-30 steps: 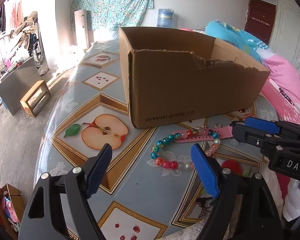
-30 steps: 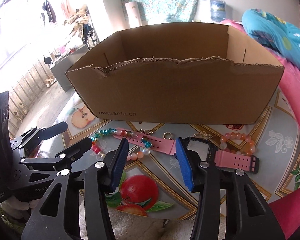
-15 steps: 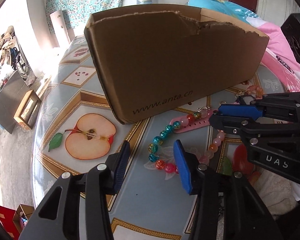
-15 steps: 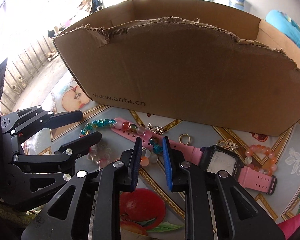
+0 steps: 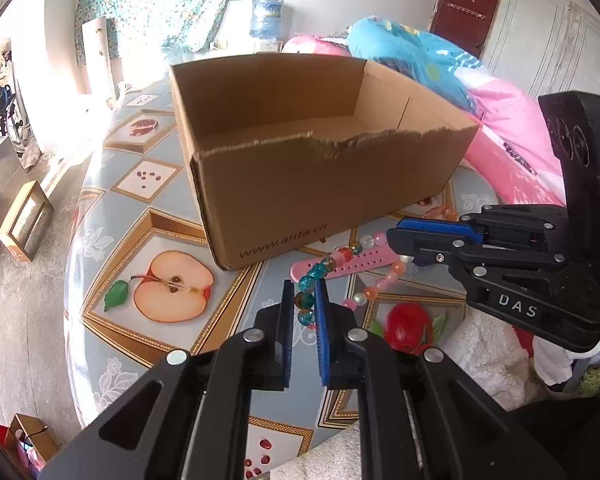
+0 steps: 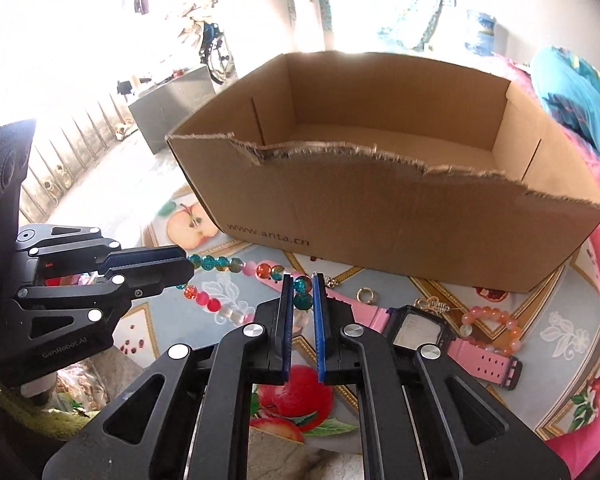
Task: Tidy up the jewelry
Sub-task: 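Grasp the multicolour beaded bracelet with the right tool and lift it, then lower the beaded bracelet into the cardboard box and open the right tool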
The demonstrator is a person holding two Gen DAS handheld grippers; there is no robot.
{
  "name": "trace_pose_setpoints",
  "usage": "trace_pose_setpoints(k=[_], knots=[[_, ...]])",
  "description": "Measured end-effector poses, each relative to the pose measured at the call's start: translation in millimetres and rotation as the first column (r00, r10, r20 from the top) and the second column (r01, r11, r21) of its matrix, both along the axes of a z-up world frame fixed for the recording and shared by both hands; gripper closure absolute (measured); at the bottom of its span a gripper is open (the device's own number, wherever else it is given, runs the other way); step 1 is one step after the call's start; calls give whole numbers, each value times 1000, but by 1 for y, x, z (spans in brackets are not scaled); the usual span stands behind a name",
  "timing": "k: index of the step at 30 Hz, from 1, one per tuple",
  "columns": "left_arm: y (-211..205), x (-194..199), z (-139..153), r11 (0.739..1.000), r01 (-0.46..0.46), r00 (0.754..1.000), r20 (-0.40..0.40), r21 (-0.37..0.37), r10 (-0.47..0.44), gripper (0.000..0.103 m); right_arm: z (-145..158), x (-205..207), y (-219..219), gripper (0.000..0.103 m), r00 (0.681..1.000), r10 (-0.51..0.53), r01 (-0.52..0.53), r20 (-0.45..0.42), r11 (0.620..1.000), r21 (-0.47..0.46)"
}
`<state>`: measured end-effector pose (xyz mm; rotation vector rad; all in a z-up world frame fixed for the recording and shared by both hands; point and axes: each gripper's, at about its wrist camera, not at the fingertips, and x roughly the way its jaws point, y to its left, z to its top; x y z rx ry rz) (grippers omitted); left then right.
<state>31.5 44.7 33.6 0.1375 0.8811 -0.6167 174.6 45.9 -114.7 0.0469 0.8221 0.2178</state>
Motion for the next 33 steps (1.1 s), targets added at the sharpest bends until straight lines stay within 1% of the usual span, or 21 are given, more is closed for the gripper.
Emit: trace_pose_setpoints(k=[3, 7, 9, 10, 12, 14, 15, 16, 19, 22, 25, 27, 28, 29, 30, 33], knots=[[7, 2, 38, 999, 13, 997, 76, -45, -9, 94, 35, -2, -5, 96, 997, 16, -18, 78, 999, 28], [9, 19, 89, 992, 36, 979, 204, -117, -12, 94, 88, 12, -18, 96, 981, 37, -45, 191, 998, 37], [5, 38, 105, 989, 36, 974, 226, -144, -3, 94, 103, 34, -23, 96, 978, 46, -57, 205, 997, 46], [1, 50, 110, 988, 33, 973, 230, -151, 3, 94, 106, 48, -23, 96, 979, 53, -64, 197, 997, 52], [-5, 79, 111, 989, 16, 978, 209, -145, 15, 94, 106, 81, -38, 96, 989, 65, -75, 133, 994, 76], [-19, 108, 104, 992, 0, 987, 161, -124, 20, 94, 93, 122, -44, 96, 996, 80, -83, 27, 987, 136], [-26, 123, 98, 995, -9, 991, 133, -100, 23, 94, 86, 140, -52, 96, 996, 85, -77, -39, 983, 164], [-33, 138, 92, 998, -19, 994, 108, -67, 26, 94, 77, 159, -56, 96, 991, 88, -68, -101, 980, 189], [-47, 176, 69, 999, -37, 999, 22, 14, 36, 94, 43, 188, -48, 96, 960, 88, -22, -266, 970, 241], [-57, 203, 47, 994, -50, 998, -31, 94, 54, 94, 20, 222, -50, 95, 924, 81, 20, -374, 965, 260], [-61, 221, 32, 983, -65, 996, -49, 173, 75, 93, 12, 239, -45, 95, 901, 68, 44, -428, 968, 248], [-61, 227, 28, 976, -86, 995, -35, 201, 95, 91, 9, 243, -40, 94, 897, 63, 45, -438, 972, 232], [-59, 228, 29, 974, -97, 994, -30, 203, 106, 90, 12, 243, -38, 92, 898, 51, 50, -436, 974, 219], [-57, 229, 31, 975, -109, 993, -27, 193, 116, 84, 13, 245, -38, 91, 903, 49, 45, -427, 977, 209], [-53, 228, 35, 978, -122, 992, -20, 171, 128, 80, 16, 245, -38, 91, 909, 49, 40, -413, 978, 205], [-39, 219, 52, 983, -154, 988, 14, 96, 153, 75, 28, 237, -46, 91, 931, 38, 46, -364, 974, 220]])
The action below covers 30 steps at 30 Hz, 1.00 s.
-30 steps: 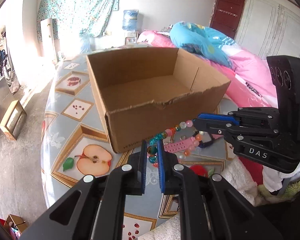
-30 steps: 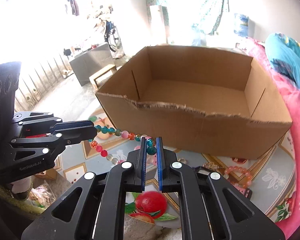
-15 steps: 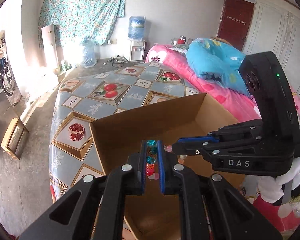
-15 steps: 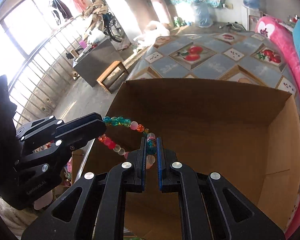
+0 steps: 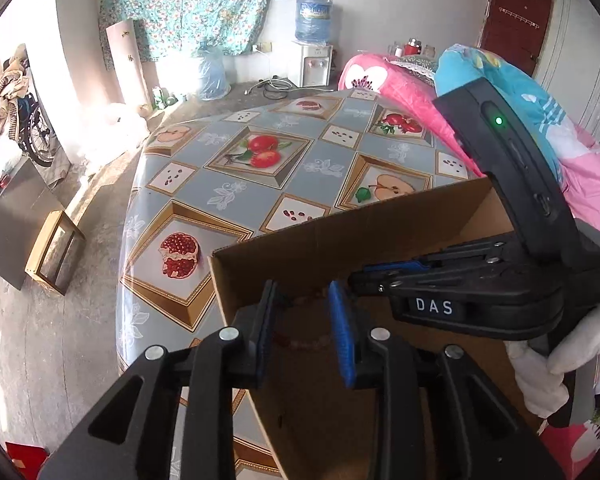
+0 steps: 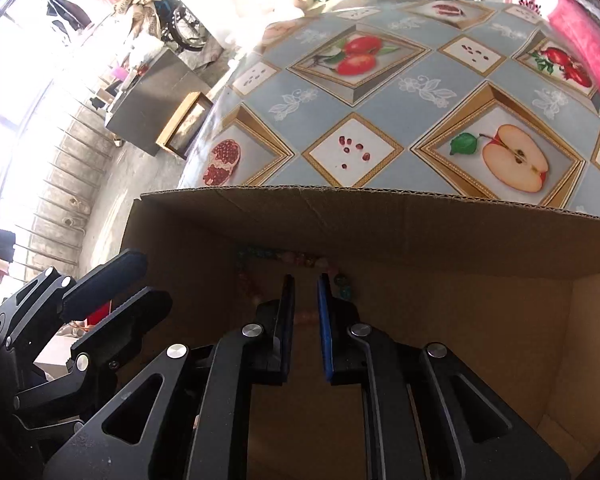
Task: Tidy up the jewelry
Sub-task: 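Lower the beaded bracelet into the cardboard box and open the right tool, then move the right tool out of the box toward the pink smartwatch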
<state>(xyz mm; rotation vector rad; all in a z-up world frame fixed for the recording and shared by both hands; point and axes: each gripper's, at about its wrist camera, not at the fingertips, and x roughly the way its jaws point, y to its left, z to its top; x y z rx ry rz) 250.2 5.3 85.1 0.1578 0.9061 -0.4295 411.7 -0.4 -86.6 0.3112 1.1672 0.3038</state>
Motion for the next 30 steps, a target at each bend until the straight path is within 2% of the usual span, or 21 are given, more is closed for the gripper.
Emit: trace_pose_setpoints(k=[3, 5, 8, 10, 13, 16, 18, 20, 22, 25, 27, 30], knots=[[20, -27, 25, 996, -9, 997, 80, -86, 16, 70, 29, -20, -15, 90, 995, -21, 17, 96, 999, 34], [36, -52, 44, 989, 1, 990, 143, -151, 21, 65, 57, -47, -28, 84, 981, -27, 16, 191, 998, 57], [60, -104, 62, 979, 40, 972, 237, -201, 9, 58, 96, -110, -47, 65, 936, -37, 13, 350, 997, 70], [73, -141, 65, 976, 72, 959, 284, -208, -10, 54, 111, -159, -60, 42, 897, -51, 30, 438, 998, 55], [85, -188, 53, 972, 89, 955, 297, -218, -21, 47, 110, -221, -76, 35, 844, -74, 68, 530, 997, 31], [85, -214, 18, 971, 50, 976, 216, -232, 1, 45, 78, -265, -86, 34, 845, -137, 141, 517, 989, 31], [72, -221, -12, 975, 26, 990, 141, -222, 6, 45, 45, -277, -86, 34, 870, -186, 177, 456, 982, 64], [52, -223, -39, 986, 23, 995, 96, -168, -6, 45, 13, -276, -79, 34, 899, -211, 191, 385, 978, 88], [30, -225, -59, 992, 57, 995, 94, -115, -46, 45, -7, -271, -67, 39, 918, -190, 184, 348, 982, 51], [-1, -223, -79, 990, 129, 988, 88, -62, -123, 45, -22, -262, -52, 42, 930, -121, 138, 346, 990, -25], [-19, -222, -86, 986, 163, 982, 97, -21, -161, 45, -29, -249, -50, 43, 938, -99, 114, 331, 993, -26], [-32, -226, -86, 980, 197, 974, 122, -15, -193, 45, -43, -230, -50, 48, 955, -71, 89, 287, 995, -50]])
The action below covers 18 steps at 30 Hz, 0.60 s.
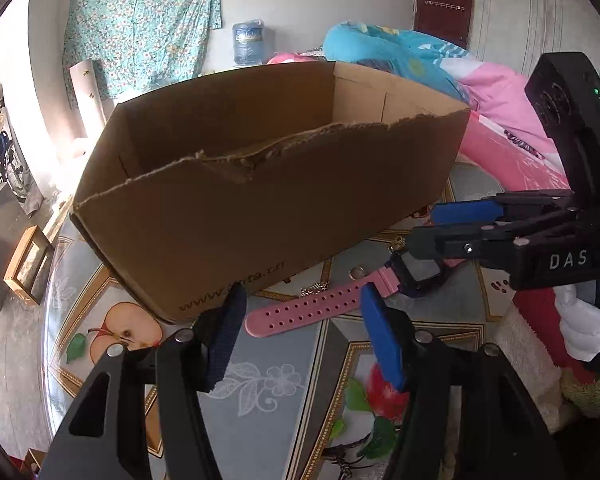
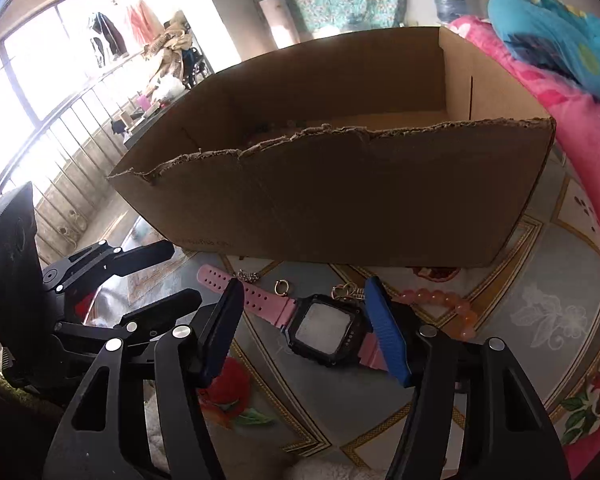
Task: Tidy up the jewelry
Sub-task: 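Move the right tool out of the box toward the pink smartwatch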
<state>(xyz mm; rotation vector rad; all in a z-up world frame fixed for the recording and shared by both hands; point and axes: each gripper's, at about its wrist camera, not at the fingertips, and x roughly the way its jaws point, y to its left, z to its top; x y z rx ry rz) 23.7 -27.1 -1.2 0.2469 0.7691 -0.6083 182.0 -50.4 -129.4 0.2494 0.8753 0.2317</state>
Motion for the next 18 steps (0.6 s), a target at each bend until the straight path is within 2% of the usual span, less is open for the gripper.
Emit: trace_pose_setpoints(k=[2, 4, 7, 13, 15, 18], knots=[[-2, -2, -1, 1000, 3, 1000, -6, -7, -3, 45, -11, 5, 1, 51, 999, 25, -24, -47, 1000, 13], [-1, -2, -4, 1000, -11, 1000, -20, -4, 11, 45, -10, 2, 2, 51, 999, 39, -39, -33, 999, -1], [4, -2, -8, 1000, -31, 999, -44, -3, 31, 45, -8, -1, 1, 51, 996, 74, -73, -52, 997, 33], [14, -1, -16, 999, -43, 996, -76, 15, 44, 45, -7, -7, 3, 51, 984, 164, -162, -69, 986, 43], [15, -2, -17, 999, -44, 996, -76, 17, 45, 45, -5, -10, 7, 51, 980, 188, -186, -72, 982, 22], [17, -3, -17, 999, -48, 996, -75, 22, 49, 45, -2, -11, 13, 51, 981, 182, -187, -60, 979, -79]])
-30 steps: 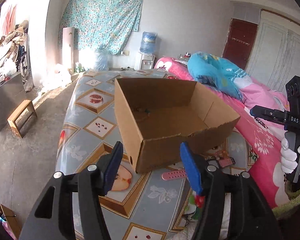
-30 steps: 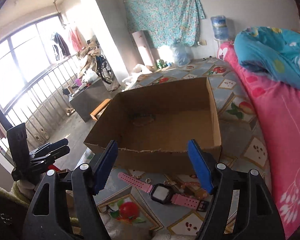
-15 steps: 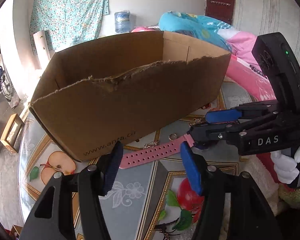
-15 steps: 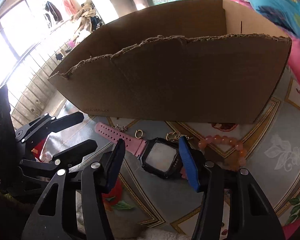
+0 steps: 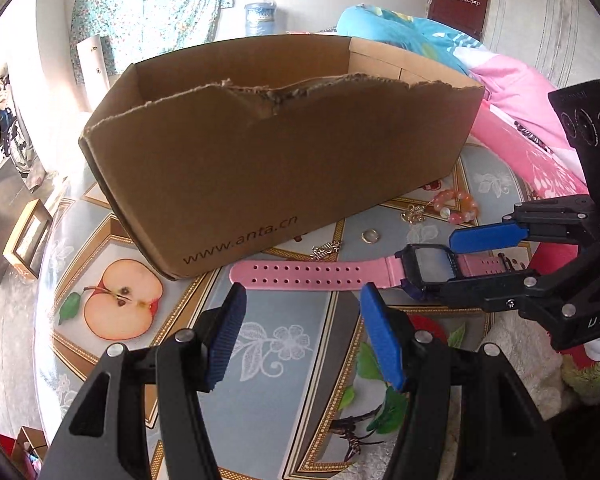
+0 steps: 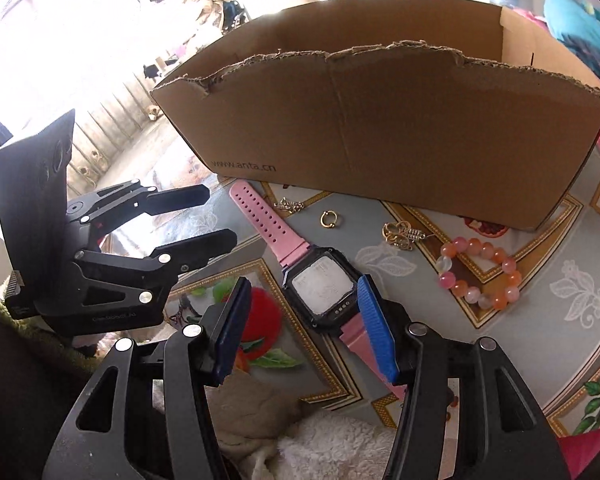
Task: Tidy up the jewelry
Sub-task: 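Move the right tool out of the box toward the pink smartwatch, then grasp the pink smartwatch strap with the right tool and lift it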
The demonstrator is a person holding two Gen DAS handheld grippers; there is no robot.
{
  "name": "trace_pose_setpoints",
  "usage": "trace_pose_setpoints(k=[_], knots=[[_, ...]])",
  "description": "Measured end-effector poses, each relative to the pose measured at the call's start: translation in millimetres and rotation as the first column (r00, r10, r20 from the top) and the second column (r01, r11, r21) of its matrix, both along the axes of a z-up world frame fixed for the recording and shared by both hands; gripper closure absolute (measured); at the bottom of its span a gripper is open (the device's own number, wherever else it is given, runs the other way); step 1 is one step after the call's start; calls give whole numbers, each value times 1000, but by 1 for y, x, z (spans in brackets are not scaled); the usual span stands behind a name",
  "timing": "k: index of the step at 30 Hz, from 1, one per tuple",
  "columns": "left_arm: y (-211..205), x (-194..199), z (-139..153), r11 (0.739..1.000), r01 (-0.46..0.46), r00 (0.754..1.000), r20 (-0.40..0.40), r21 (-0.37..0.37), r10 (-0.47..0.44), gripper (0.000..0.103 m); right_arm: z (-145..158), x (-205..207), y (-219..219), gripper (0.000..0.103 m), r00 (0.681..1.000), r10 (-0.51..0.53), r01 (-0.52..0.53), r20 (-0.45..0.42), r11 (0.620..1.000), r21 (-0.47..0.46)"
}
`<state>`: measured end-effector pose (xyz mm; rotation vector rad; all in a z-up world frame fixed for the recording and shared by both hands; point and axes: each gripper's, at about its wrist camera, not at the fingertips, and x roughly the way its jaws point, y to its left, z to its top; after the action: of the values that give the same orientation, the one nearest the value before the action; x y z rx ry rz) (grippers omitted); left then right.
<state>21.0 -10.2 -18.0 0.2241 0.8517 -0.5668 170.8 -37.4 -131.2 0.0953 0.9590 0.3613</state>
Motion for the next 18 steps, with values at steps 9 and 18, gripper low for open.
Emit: trace_pose_setpoints(k=[9, 18], knots=[[-4, -7, 6, 999, 35, 999, 40, 14, -35, 45, -14, 0, 25, 55, 996, 54, -31, 73, 957, -289], [-26, -20, 2, 986, 124, 985, 103, 111, -136, 45, -6, 34, -47, 55, 988, 130, -128, -82, 992, 22]])
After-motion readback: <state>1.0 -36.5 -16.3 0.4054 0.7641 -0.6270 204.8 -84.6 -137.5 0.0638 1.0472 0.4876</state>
